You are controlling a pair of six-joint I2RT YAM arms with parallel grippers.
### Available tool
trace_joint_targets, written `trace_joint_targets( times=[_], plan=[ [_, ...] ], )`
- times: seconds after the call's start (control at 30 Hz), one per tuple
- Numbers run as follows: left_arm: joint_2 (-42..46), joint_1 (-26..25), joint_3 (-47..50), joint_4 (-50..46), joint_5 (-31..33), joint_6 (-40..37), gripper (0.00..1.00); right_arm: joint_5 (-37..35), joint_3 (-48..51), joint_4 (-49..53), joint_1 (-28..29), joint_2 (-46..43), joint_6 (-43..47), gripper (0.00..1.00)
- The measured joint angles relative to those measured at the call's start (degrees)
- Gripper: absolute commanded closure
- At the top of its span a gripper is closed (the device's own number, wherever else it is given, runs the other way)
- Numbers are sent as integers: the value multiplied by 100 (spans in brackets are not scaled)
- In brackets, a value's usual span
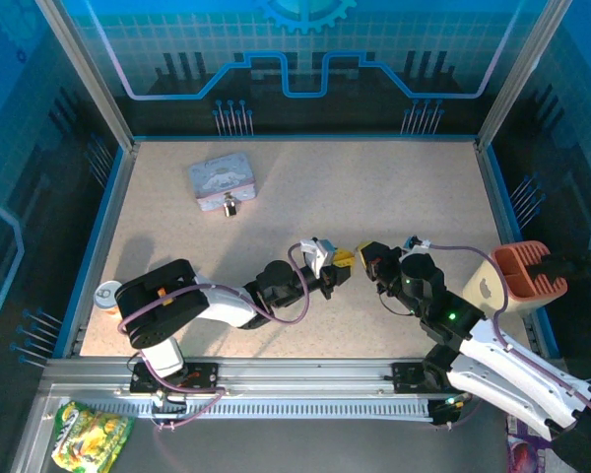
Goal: Unlock a padlock with a key
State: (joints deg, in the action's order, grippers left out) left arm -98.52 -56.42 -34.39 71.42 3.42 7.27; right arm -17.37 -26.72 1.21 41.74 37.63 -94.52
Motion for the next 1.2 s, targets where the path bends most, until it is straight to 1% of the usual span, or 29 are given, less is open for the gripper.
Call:
trace_joint_targets(
  times=[0.03, 0.07, 0.1, 0.2, 0.33, 0.37, 0.47, 0.5, 0.53, 0.6, 0.63, 0.67, 0.7, 0.8, 0.83, 0.9, 1.0, 1.1, 1.2],
  plan=[
    [11, 0, 0, -24, -2, 0, 87, 0, -2, 2, 0, 0, 0, 100],
    [28, 0, 0, -57, 0, -24, 93, -2, -4, 4, 0, 0, 0, 100],
    [46, 0, 0, -79, -4, -37, 96, -4, -9, 11, 0, 2, 2, 100],
    [166, 7, 0, -271, -17, -83, 100, -2, -50, 59, -4, 11, 52, 100],
    [527, 59, 0, -831, -48, -85, 100, 179, -188, 245, -146, 42, 546, 83],
    [680, 90, 0, -1051, -74, -85, 100, 236, -234, 273, -260, 39, 737, 75],
    [1176, 245, -2, -1788, -157, -131, 100, 393, -358, 260, -704, 31, 1657, 51],
    [1362, 310, -22, -2151, -181, -160, 100, 509, -393, 232, -852, 31, 2155, 45],
    [1532, 369, -66, -2527, -205, -197, 100, 619, -409, 184, -964, 28, 2612, 43],
    [1873, 496, -308, -3574, -264, -339, 100, 885, -415, 85, -1174, 7, 3729, 43],
    [1991, 542, -466, -4059, -280, -417, 100, 1027, -413, 61, -1248, -13, 4218, 44],
    [2100, 584, -697, -4673, -286, -509, 100, 1220, -402, 17, -1320, -55, 4804, 48],
    [2173, 608, -966, -5300, -291, -619, 100, 1405, -382, -26, -1384, -105, 5283, 49],
    [2234, 619, -1878, -7082, -304, -916, 100, 2096, -249, -197, -1456, -310, 6461, 48],
    [2238, 619, -2098, -7506, -304, -988, 100, 2319, -168, -289, -1456, -385, 6723, 48],
    [2267, 616, -2514, -8406, -304, -1143, 100, 2789, 98, -638, -1456, -514, 7090, 48],
    [2306, 603, -2861, -9464, -302, -1342, 100, 3467, 549, -1357, -1451, -490, 7331, 51],
    [2310, 588, -3051, -10262, -310, -1519, 100, 3954, 852, -1974, -1368, -245, 7405, 53],
    [2332, 557, -3134, -10765, -393, -1674, 100, 4205, 1067, -2562, -1134, 2, 7464, 54]
  ],
)
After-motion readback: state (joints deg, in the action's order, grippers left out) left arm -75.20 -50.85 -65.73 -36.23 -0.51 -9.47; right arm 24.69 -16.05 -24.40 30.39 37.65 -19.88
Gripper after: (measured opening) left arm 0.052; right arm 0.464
